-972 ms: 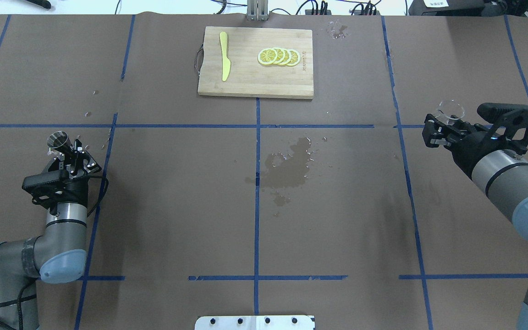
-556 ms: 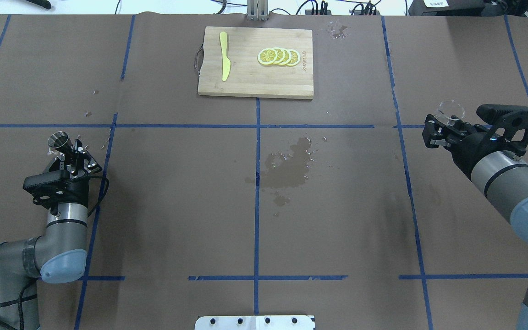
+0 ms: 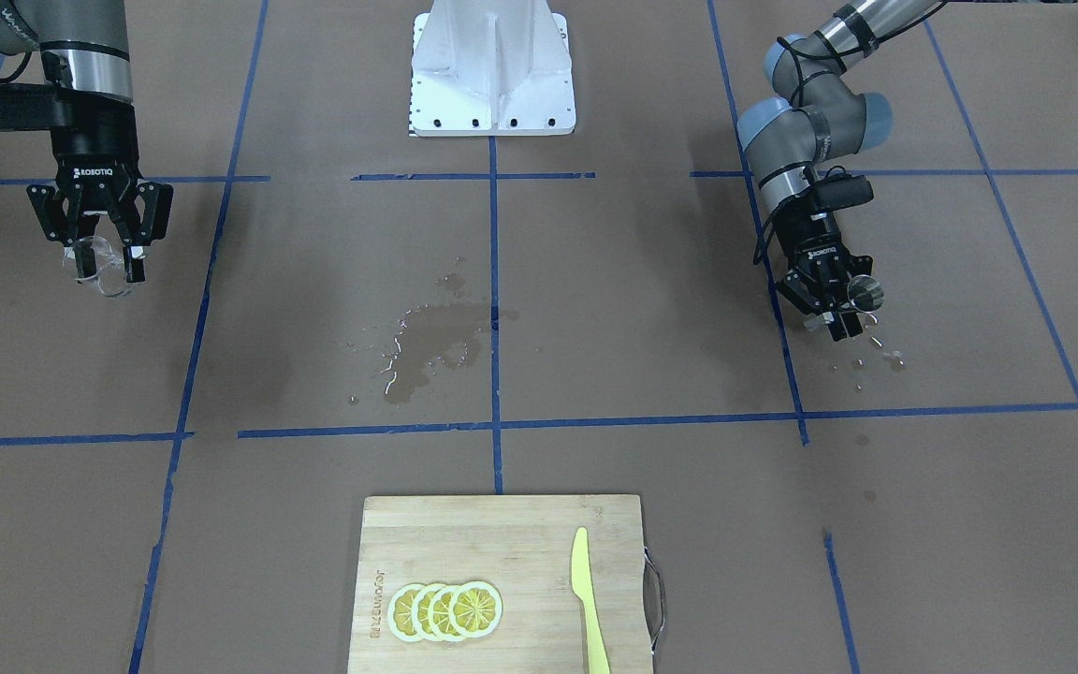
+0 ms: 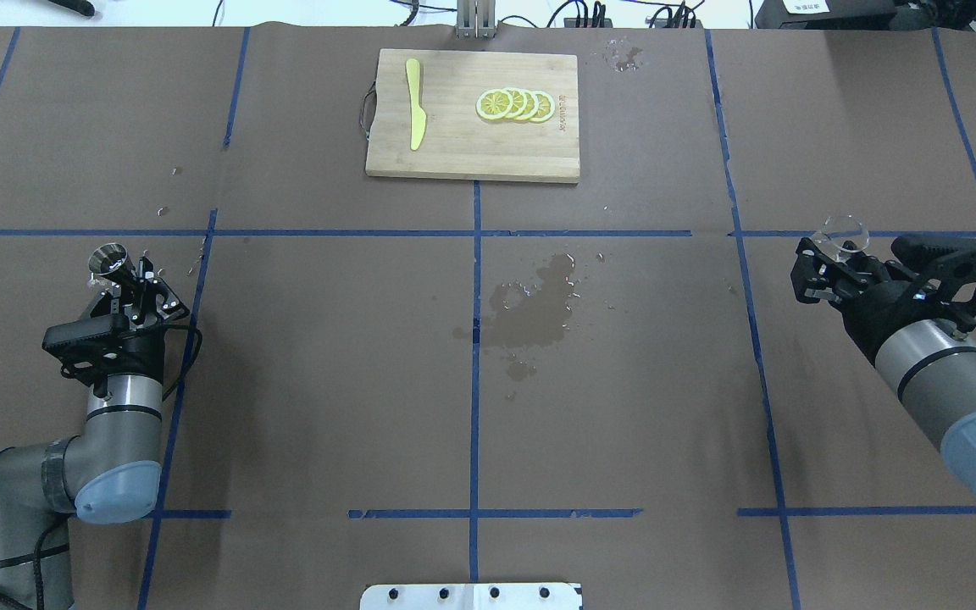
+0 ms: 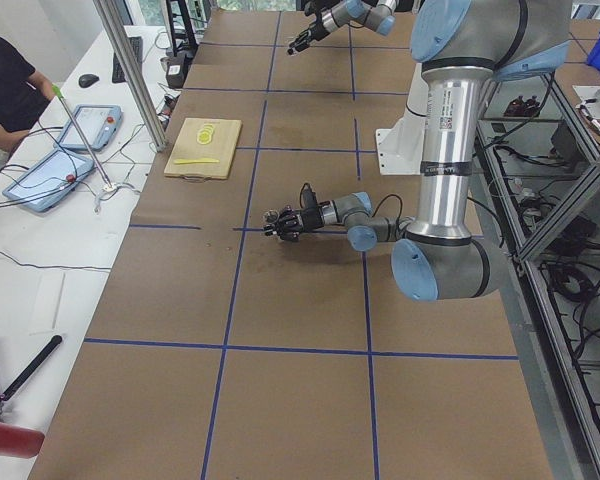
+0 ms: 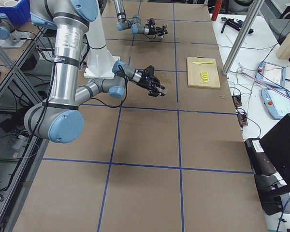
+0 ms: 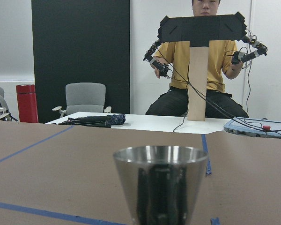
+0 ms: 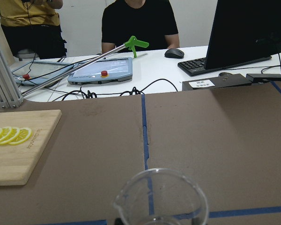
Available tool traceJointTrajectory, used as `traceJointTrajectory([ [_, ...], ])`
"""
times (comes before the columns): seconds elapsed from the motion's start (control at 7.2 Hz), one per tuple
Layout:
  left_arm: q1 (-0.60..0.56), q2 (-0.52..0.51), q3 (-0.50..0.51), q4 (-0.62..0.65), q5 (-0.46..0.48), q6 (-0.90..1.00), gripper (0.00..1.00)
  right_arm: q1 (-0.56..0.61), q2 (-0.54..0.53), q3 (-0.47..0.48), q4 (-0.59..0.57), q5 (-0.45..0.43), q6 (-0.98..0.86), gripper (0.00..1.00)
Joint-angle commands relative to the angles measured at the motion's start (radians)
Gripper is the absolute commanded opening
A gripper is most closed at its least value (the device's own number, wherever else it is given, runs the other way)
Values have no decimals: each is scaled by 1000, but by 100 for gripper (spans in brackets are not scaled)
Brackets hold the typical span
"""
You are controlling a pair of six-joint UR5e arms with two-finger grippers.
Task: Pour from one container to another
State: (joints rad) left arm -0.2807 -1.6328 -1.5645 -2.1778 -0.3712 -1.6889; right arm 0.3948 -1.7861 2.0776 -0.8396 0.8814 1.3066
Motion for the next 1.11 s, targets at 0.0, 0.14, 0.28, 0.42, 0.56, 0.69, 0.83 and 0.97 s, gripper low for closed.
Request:
traceJointTrajectory([
  [0.0,0,-1,0,1,0,0,32,-48,-22,-42,56,-68,25,0],
  [0.14,0,-1,3,1,0,0,36,-53,-25,-59,66,-76,25,0],
  [0.28,0,-1,1,1,0,0,40,-60,-24,-65,67,-94,25,0],
  [0.42,0,1,1,1,0,0,43,-66,-24,-79,68,-105,25,0],
  [0.56,0,1,1,0,0,2,44,-85,-24,-89,68,-139,25,0],
  [0.69,0,1,1,1,-2,2,51,-97,-24,-94,68,-157,26,0],
  [0.83,0,1,1,1,-2,3,71,-106,-24,-102,68,-171,34,0],
  [0.97,0,1,1,1,-3,5,99,-119,-24,-105,68,-186,37,0],
])
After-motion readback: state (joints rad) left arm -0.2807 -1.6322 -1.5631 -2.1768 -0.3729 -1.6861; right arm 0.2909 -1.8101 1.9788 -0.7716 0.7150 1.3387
